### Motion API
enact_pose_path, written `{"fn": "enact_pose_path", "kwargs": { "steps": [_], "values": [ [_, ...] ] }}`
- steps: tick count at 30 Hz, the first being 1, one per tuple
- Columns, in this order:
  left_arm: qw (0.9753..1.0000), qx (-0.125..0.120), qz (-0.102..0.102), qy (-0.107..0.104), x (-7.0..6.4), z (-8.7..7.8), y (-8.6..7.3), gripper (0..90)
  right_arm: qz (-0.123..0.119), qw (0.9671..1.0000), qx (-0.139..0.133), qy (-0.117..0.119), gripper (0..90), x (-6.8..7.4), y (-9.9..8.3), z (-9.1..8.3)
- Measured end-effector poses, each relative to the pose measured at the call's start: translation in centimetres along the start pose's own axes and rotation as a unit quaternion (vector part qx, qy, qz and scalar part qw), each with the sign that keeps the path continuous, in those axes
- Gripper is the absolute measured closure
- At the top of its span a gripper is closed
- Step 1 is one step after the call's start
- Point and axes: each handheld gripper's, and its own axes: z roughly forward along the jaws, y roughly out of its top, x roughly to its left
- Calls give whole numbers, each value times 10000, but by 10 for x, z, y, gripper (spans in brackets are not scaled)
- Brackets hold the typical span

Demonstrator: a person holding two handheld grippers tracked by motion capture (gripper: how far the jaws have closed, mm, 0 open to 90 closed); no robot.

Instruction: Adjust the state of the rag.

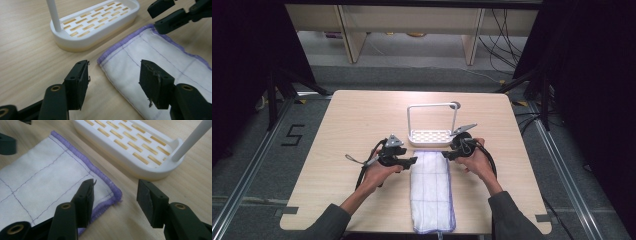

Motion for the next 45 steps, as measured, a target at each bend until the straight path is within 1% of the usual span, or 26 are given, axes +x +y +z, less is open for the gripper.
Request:
{"fn": "enact_pose_path", "kwargs": {
  "steps": [1,3,4,6,7,8,11,12,14,16,19,21,22,24,25,26,28,32,34,36,38,39,40,41,43,45],
  "values": [
    [10000,5,-32,8,2,5,1,396,-61,10000,59,-13,479,-2,0,0],
    [10000,76,-6,10,4,14,3,397,19,10000,65,52,474,0,1,0],
    [9999,88,-60,-28,4,17,3,402,8,10000,-37,-20,471,0,1,4],
    [9999,171,20,-16,5,23,2,413,100,9999,77,110,464,3,2,3],
    [9998,189,30,-9,4,26,2,419,70,9999,40,69,461,3,2,7],
    [9998,163,74,-17,3,26,1,422,66,9998,107,124,459,4,2,8],
    [9993,242,293,-7,1,26,2,478,78,9997,218,54,452,7,2,13],
    [9991,251,344,32,1,26,2,488,33,9998,175,0,451,6,2,16],
    [9988,246,433,9,0,26,2,528,30,9997,236,111,453,7,2,15],
    [9984,256,509,-12,-2,26,2,569,68,9999,132,-54,456,7,0,18],
    [9972,293,692,-40,-4,25,2,645,-66,9998,152,-50,468,7,-1,17],
    [9964,307,789,-18,-6,25,3,680,107,9997,208,-42,492,12,-1,16],
    [9962,293,818,1,-7,25,2,691,-42,9998,171,-126,503,11,-1,16],
    [9962,297,824,-32,-8,25,2,713,-83,9999,59,-66,532,12,-3,17],
    [9961,306,822,-36,-8,25,2,725,-45,9999,50,-127,545,12,-3,17],
    [9963,296,810,-55,-8,25,2,737,156,9998,146,-35,558,14,-3,14],
    [9958,309,855,-82,-8,25,2,758,196,9997,140,-33,609,14,-3,14],
    [9957,311,870,-86,-8,24,2,770,261,9995,98,130,749,15,-4,14],
    [9963,282,808,-108,-7,24,2,773,188,9996,6,215,797,14,-5,15],
    [9966,272,773,-126,-7,24,1,780,227,9994,-57,260,820,15,-6,16],
    [9965,259,789,-100,-7,24,1,788,88,9998,22,168,828,14,-6,14],
    [9963,252,812,-83,-8,23,2,792,192,9994,-24,276,830,18,-6,14],
    [9962,253,828,-69,-8,23,2,795,134,9996,56,260,831,18,-5,13],
    [9963,250,820,-65,-8,23,2,797,-52,9999,-65,146,832,17,-6,15],
    [9963,241,817,-65,-8,23,3,801,-12,9998,50,192,832,19,-5,11],
    [9963,232,830,-65,-8,23,4,805,-30,9998,-63,176,832,19,-7,12]
  ]
}}
